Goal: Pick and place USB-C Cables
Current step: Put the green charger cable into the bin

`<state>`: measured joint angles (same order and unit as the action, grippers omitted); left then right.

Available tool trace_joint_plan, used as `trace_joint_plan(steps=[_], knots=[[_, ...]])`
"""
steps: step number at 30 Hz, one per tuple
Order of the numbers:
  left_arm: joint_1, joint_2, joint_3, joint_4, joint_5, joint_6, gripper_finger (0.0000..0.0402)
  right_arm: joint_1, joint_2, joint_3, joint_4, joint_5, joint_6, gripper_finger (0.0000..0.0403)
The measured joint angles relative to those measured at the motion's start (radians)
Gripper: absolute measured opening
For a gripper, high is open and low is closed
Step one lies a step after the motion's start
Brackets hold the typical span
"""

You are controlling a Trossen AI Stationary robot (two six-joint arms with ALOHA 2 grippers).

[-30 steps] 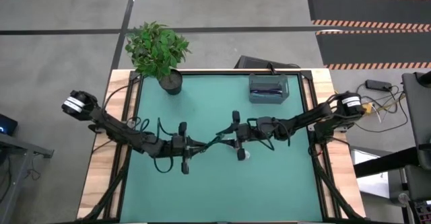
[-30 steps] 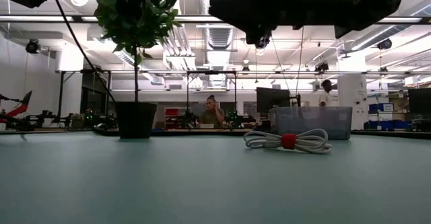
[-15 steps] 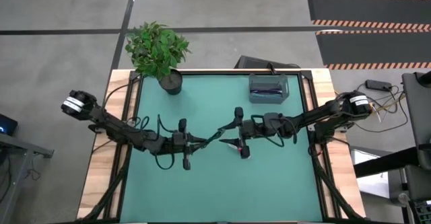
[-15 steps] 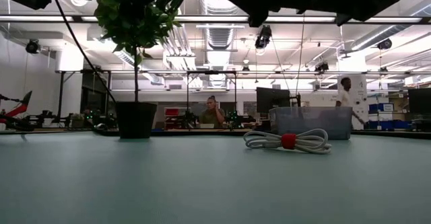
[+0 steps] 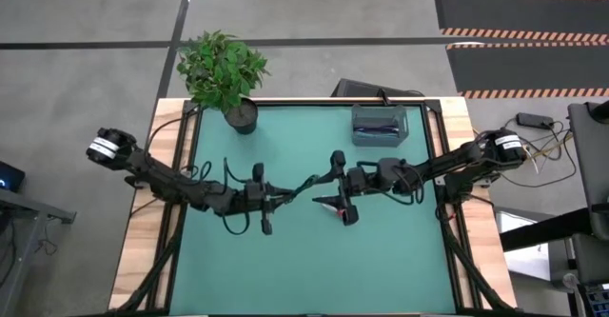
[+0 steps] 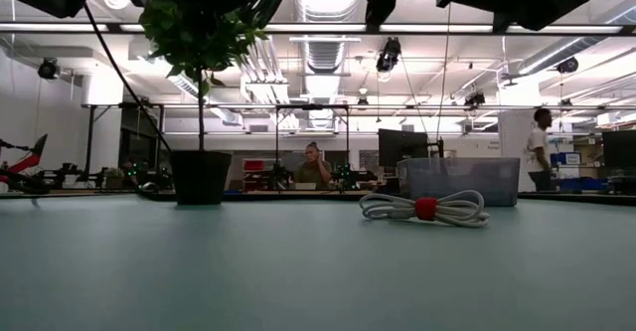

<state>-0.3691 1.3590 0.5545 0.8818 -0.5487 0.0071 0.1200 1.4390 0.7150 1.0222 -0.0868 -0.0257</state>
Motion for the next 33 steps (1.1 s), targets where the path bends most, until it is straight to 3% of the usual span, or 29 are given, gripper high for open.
trace_joint_plan(steps=[11,17,26,33], knots=[[0.01,0.0,0.002,0.047,0.002,0.009,0.0009,0.0,0.002,0.0,0.043,0.09,-0.009,0.0189],[0.02,0.008,0.01,0.064,0.009,0.006,0.0009,0.0,0.006,0.018,0.069,0.09,0.001,0.0189],[0.036,0.131,0.037,0.235,0.04,0.053,0.0009,0.002,0.09,0.115,0.069,0.053,-0.037,0.0189],[0.036,0.134,0.024,0.261,0.041,0.053,0.0009,0.002,0.085,0.116,0.068,0.053,-0.043,0.0144]])
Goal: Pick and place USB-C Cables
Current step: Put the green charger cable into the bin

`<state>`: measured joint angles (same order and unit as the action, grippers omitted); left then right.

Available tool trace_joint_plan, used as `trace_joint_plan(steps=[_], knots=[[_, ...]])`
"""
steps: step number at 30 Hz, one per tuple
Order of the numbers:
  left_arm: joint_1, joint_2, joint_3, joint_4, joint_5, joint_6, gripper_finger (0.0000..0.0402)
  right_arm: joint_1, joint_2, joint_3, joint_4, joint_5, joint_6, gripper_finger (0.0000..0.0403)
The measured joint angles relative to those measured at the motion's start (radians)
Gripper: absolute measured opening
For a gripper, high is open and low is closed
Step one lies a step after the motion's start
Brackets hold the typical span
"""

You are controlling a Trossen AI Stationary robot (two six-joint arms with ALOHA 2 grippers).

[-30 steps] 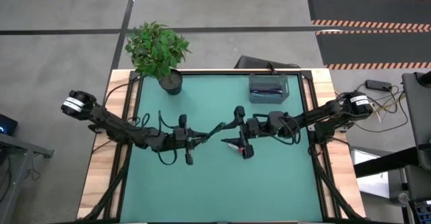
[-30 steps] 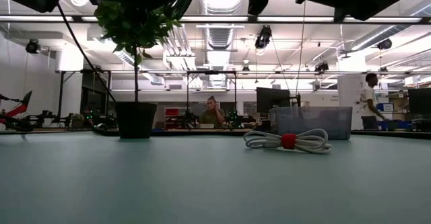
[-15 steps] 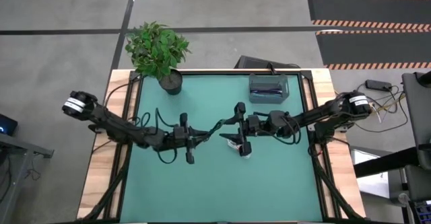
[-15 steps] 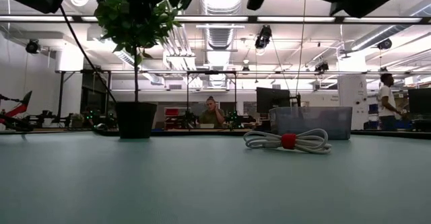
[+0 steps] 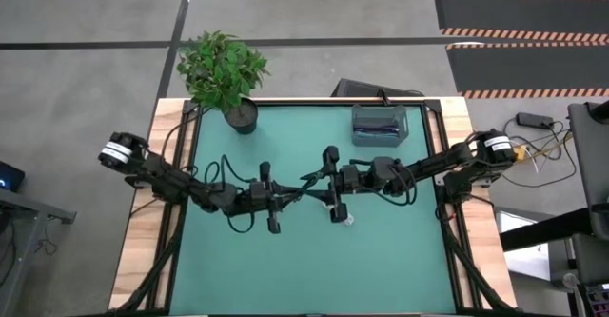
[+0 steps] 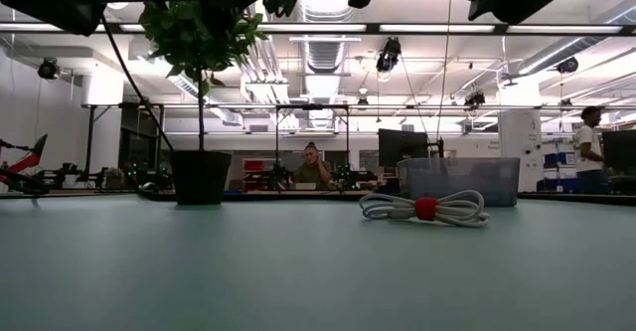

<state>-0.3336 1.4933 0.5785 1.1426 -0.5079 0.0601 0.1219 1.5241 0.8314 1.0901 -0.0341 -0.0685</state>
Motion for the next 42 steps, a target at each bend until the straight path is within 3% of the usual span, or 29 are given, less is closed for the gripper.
trace_joint_plan(steps=[9,17,29,35,42], knots=[[-0.001,-0.001,-0.001,-0.001,0.0,0.005,0.0009,0.0,-0.001,0.0,-0.007,-0.019,-0.008,0.0023],[-0.001,-0.001,-0.003,-0.001,0.001,0.005,0.0023,0.0,-0.002,0.0,-0.01,-0.023,-0.009,0.0023],[-0.002,-0.002,-0.018,-0.008,-0.002,-0.003,0.0166,0.0,-0.012,0.005,-0.091,-0.028,0.017,0.0023],[-0.002,-0.005,-0.025,-0.045,-0.002,-0.01,0.0192,0.0,-0.05,0.041,-0.278,-0.018,0.017,0.0022],[-0.002,-0.005,-0.025,-0.149,-0.002,-0.11,0.0195,-0.002,-0.129,0.203,-0.805,0.085,-0.039,0.0022]])
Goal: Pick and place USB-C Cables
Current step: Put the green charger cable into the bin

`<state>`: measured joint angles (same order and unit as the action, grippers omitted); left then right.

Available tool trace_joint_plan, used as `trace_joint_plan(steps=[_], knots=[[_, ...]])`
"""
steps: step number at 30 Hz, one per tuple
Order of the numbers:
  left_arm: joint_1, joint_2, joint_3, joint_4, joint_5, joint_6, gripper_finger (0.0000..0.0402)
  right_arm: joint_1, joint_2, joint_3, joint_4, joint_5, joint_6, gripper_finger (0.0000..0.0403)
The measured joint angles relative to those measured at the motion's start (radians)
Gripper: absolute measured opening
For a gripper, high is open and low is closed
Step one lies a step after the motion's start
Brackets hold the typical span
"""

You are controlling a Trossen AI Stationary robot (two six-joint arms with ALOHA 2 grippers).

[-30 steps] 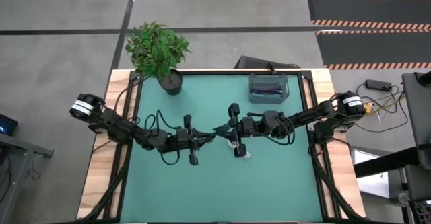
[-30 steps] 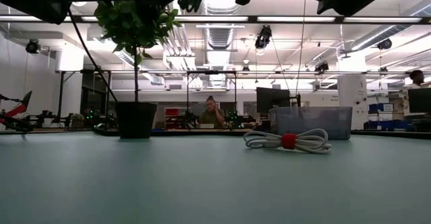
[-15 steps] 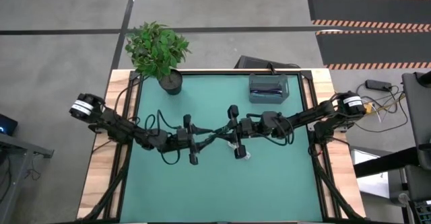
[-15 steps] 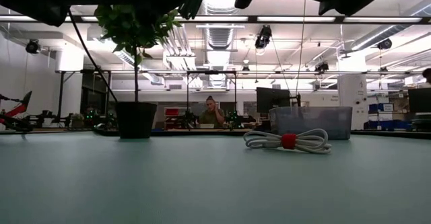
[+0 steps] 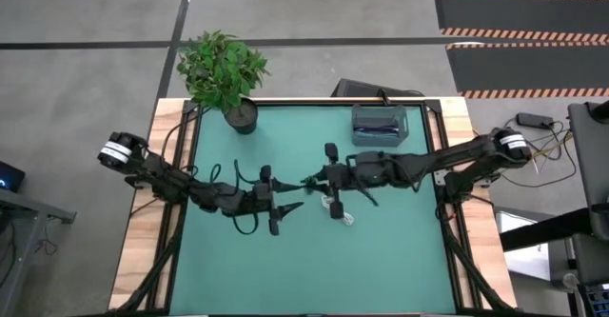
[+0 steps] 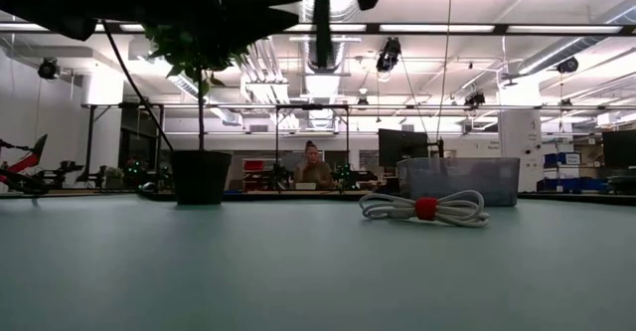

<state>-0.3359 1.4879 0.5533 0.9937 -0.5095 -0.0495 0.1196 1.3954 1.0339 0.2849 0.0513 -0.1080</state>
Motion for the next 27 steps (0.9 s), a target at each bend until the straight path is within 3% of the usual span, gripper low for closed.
trace_joint_plan(steps=[7,13,20,27], knots=[[0.0,0.0,0.0,-0.071,0.001,-0.076,0.0195,-0.004,-0.002,0.258,-0.576,0.129,-0.046,0.0022],[0.0,0.0,0.001,-0.069,0.0,-0.077,0.0195,-0.047,0.011,0.404,-0.914,0.134,-0.035,0.0022],[0.0,0.0,0.002,-0.069,-0.012,-0.077,0.0195,-0.163,0.035,0.514,-1.138,0.133,-0.029,0.0022],[0.001,0.001,0.002,-0.069,-0.023,-0.078,0.0195,-0.353,0.064,0.549,-1.335,0.134,-0.076,0.0022]])
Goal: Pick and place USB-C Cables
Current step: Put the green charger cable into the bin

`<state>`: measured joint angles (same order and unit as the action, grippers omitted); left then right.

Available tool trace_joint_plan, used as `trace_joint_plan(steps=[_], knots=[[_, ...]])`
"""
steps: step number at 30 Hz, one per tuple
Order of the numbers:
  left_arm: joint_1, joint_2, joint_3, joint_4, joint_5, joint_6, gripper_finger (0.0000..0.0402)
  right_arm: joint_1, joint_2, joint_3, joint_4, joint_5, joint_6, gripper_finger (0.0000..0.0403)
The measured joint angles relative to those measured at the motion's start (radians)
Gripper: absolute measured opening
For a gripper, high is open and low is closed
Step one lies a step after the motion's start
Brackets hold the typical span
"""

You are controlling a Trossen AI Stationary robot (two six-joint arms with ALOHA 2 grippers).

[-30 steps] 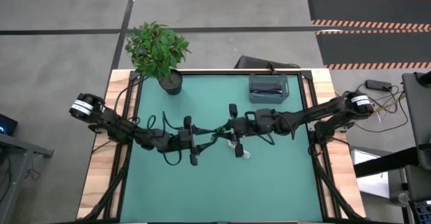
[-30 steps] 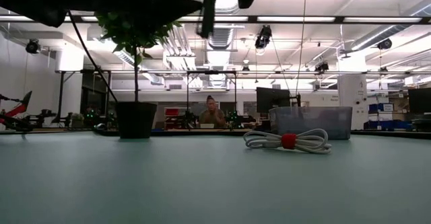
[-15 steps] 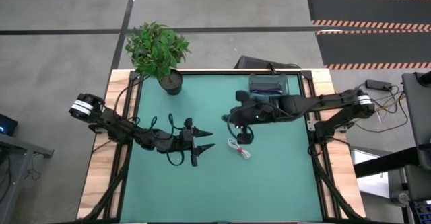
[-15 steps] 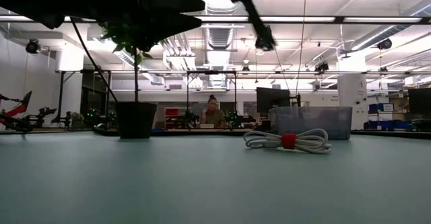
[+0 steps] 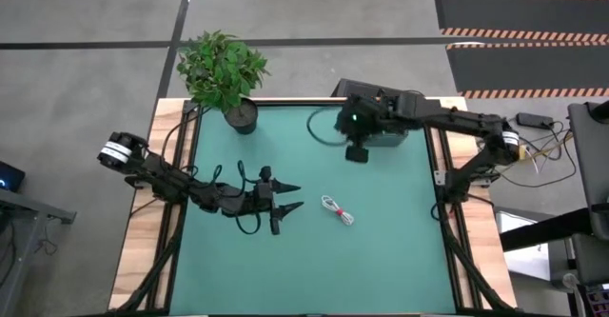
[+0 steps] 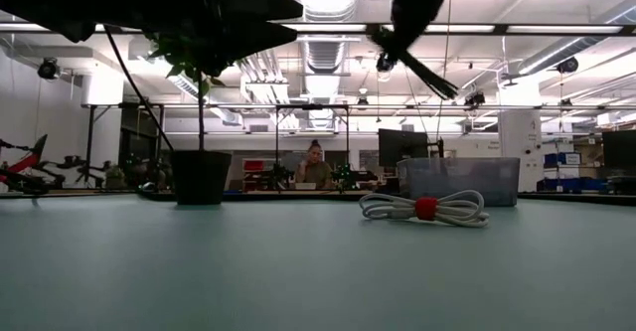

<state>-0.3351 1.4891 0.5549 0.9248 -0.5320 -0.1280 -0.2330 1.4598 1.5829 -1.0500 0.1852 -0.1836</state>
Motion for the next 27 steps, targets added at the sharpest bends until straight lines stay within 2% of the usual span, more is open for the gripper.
trace_joint_plan(steps=[7,13,20,27], knots=[[0.0,0.0,0.0,0.0,0.0,0.0,0.0195,-0.217,0.091,0.0,-0.193,-0.006,-0.129,0.0022],[0.002,0.0,0.0,0.0,-0.002,0.002,0.0195,-0.347,0.2,0.0,-0.252,-0.069,-0.29,0.0022],[0.002,0.0,0.0,0.0,-0.004,0.003,0.0195,-0.422,0.306,0.001,-0.248,-0.08,-0.34,0.0022],[0.002,0.0,0.0,0.0,-0.005,0.003,0.0195,-0.458,0.35,0.02,-0.224,-0.08,-0.378,0.0022]])
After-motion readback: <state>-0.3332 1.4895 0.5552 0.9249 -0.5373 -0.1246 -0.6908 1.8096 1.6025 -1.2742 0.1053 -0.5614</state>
